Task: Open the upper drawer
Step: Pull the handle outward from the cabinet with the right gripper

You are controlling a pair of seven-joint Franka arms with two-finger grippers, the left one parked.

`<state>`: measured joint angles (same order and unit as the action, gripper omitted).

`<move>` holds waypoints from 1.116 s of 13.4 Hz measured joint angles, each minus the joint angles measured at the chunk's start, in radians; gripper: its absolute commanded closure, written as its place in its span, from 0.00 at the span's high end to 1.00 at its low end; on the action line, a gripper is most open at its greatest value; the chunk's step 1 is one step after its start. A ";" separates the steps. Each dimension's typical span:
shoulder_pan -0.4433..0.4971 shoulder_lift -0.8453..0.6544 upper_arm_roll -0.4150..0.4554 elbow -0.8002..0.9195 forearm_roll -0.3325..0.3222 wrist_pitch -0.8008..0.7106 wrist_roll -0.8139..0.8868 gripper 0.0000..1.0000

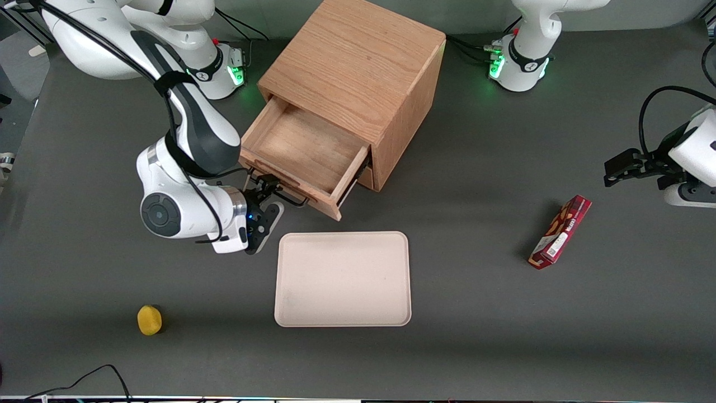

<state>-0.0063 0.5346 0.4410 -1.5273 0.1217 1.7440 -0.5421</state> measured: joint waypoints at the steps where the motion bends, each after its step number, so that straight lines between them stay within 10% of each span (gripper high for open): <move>1: 0.000 0.004 -0.005 0.006 -0.001 -0.001 -0.010 1.00; 15: 0.002 0.065 -0.077 0.168 -0.051 -0.119 -0.118 1.00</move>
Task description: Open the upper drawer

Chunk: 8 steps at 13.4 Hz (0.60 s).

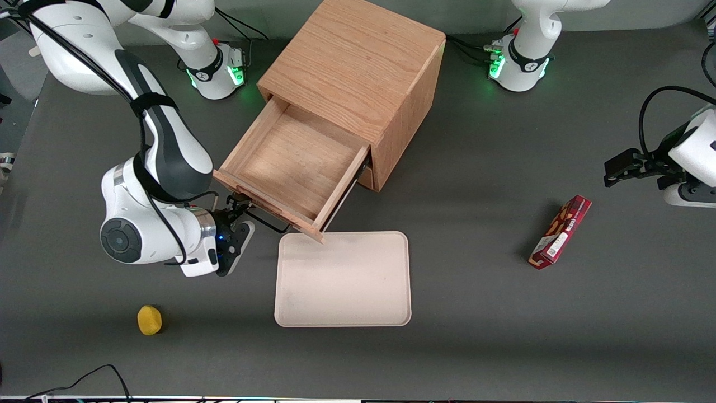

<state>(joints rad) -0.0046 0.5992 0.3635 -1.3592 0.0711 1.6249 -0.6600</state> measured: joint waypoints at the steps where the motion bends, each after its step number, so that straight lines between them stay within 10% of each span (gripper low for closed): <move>1: 0.002 0.000 0.000 0.020 0.000 -0.022 0.000 1.00; 8: 0.003 -0.083 0.002 0.191 -0.001 -0.153 0.127 1.00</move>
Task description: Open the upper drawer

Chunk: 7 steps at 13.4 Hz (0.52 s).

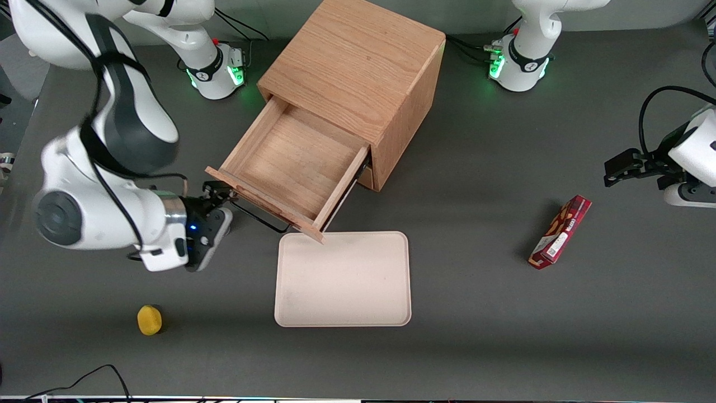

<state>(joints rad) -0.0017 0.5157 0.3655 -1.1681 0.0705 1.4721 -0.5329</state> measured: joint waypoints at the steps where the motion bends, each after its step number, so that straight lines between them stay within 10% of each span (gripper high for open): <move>1: 0.000 -0.041 0.001 0.007 0.000 -0.014 0.107 1.00; 7: 0.004 -0.261 0.012 -0.036 -0.002 -0.204 0.821 1.00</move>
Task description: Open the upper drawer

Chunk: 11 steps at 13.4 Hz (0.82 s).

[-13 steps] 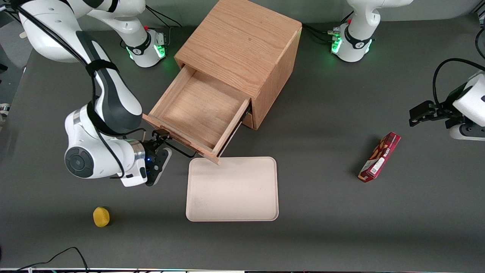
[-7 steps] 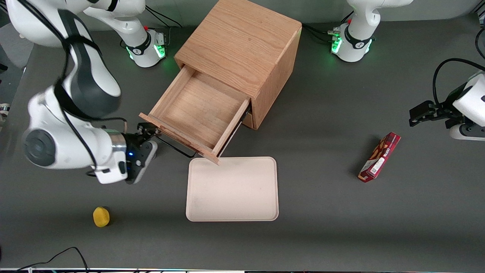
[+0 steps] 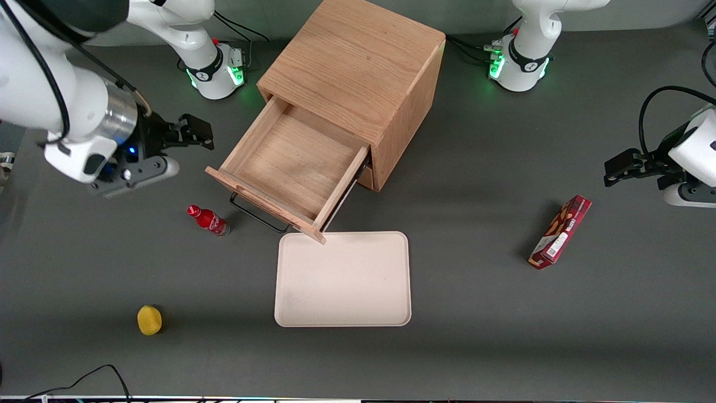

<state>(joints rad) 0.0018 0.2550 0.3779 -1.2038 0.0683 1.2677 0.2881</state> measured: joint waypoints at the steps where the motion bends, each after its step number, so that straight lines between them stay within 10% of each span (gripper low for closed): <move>1: -0.001 -0.021 -0.004 -0.028 -0.010 0.004 0.061 1.00; 11: -0.041 -0.360 -0.215 -0.615 -0.062 0.358 -0.104 1.00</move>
<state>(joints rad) -0.0395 -0.1048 0.1631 -1.8187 0.0067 1.6257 0.1839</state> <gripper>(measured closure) 0.000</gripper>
